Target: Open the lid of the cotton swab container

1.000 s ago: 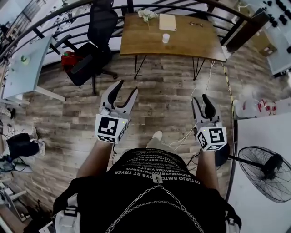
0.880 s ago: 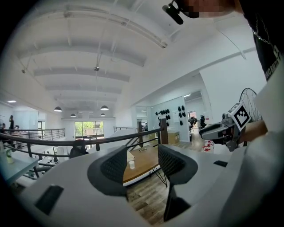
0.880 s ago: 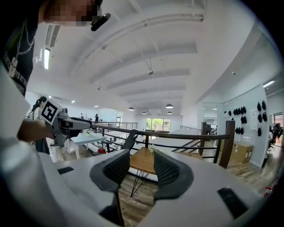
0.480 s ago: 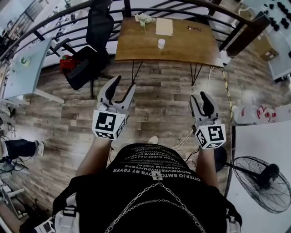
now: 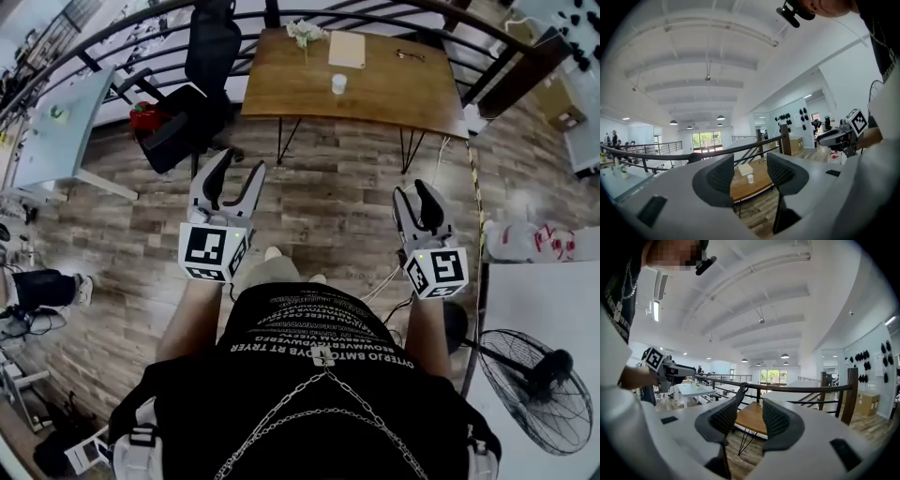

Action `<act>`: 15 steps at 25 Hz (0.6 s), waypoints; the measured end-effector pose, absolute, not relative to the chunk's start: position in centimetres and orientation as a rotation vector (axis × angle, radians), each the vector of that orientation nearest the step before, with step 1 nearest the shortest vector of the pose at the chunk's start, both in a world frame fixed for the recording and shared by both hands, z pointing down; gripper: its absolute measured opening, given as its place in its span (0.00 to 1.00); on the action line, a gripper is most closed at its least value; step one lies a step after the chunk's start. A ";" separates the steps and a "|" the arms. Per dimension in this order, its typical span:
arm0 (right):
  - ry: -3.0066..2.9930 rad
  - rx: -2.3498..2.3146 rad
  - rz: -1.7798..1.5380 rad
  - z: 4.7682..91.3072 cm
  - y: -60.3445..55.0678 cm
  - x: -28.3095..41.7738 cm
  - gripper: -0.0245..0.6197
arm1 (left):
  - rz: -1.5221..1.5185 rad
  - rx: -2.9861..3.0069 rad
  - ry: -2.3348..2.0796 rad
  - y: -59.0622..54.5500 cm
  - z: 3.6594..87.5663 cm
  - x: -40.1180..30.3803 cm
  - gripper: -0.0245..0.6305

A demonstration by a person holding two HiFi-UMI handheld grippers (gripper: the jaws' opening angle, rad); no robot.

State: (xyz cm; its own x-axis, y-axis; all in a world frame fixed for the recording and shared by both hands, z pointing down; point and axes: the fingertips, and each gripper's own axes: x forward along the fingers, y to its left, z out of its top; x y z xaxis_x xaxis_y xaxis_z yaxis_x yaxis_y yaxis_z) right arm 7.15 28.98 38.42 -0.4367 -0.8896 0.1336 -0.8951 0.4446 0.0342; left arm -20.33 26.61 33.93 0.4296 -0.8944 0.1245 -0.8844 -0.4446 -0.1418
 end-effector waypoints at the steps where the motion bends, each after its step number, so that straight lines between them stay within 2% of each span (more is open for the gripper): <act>1: -2.558 1.593 0.062 38.5 29.0 7.3 0.29 | -0.286 -2.612 1.614 26.7 34.0 -20.0 0.37; 15: -2.541 1.607 0.090 39.1 28.1 8.4 0.29 | -0.305 -2.656 1.523 25.3 34.6 -17.4 0.37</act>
State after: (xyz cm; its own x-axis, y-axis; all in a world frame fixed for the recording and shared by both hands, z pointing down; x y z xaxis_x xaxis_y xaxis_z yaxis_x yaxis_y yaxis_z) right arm 8.39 28.13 39.07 -0.4231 -0.8945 0.1443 -0.9025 0.4303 0.0209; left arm -17.36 25.30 34.64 0.4907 -0.8602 0.1391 -0.8473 -0.5083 -0.1542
